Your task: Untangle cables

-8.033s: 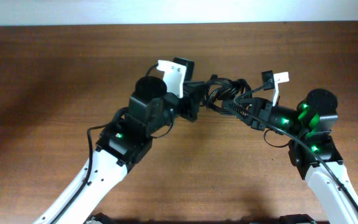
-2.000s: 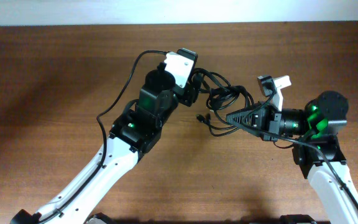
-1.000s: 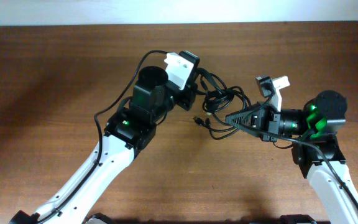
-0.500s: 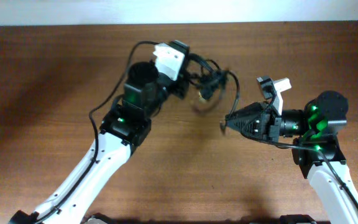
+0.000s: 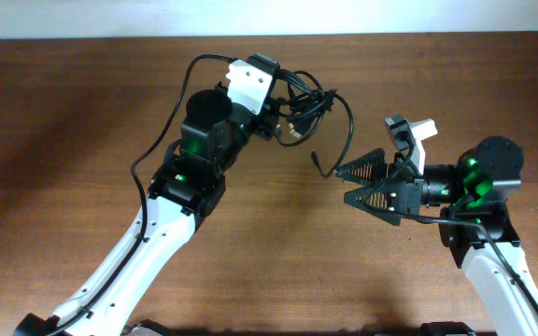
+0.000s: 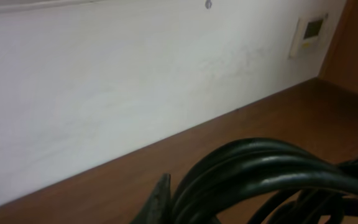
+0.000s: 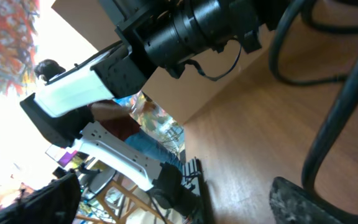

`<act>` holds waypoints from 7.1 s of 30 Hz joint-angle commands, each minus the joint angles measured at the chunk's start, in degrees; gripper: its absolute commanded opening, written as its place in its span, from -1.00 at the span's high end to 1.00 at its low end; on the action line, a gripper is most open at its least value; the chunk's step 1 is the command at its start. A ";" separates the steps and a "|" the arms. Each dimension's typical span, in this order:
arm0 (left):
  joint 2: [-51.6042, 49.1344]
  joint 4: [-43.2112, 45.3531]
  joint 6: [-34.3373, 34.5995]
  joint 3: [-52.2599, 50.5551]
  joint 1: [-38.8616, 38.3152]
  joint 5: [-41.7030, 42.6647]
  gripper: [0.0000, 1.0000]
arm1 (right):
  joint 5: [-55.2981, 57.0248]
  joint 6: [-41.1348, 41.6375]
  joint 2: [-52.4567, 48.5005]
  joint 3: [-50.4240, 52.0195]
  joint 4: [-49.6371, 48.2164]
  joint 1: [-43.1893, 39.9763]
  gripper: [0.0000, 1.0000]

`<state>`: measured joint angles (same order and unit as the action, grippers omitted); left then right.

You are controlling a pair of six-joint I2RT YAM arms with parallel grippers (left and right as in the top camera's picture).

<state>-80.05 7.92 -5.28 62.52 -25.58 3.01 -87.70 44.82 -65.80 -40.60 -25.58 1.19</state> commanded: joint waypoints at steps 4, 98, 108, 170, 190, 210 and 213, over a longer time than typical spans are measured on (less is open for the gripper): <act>1.33 -5.88 -12.66 0.63 -0.13 2.43 1.00 | 3.78 0.63 0.74 -0.20 -0.13 0.00 -0.98; 10.62 -15.87 -4.02 0.63 -0.17 12.09 1.00 | 15.23 33.46 0.76 -0.20 1.51 -0.09 -0.97; 10.38 -17.18 4.87 0.63 -4.94 12.15 1.00 | 20.72 35.21 0.76 -0.20 1.49 -0.09 -0.12; 7.06 -13.20 5.62 0.63 -18.14 9.20 1.00 | 21.75 33.42 0.76 -0.20 1.55 -0.09 0.06; 9.38 -11.41 5.64 0.63 -18.14 9.20 1.00 | 21.51 28.85 0.74 -0.20 1.75 -0.09 0.92; 9.35 -24.61 27.10 0.63 -13.51 -0.17 1.00 | 18.97 24.41 0.76 -0.20 -15.06 -0.09 0.92; 9.35 -26.88 27.12 0.63 -13.51 0.26 1.00 | 19.15 24.41 0.76 -0.20 -15.06 -0.09 0.92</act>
<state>-71.20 -16.49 20.86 62.61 -39.40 2.28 -68.27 70.48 -65.69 -40.12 -39.31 0.82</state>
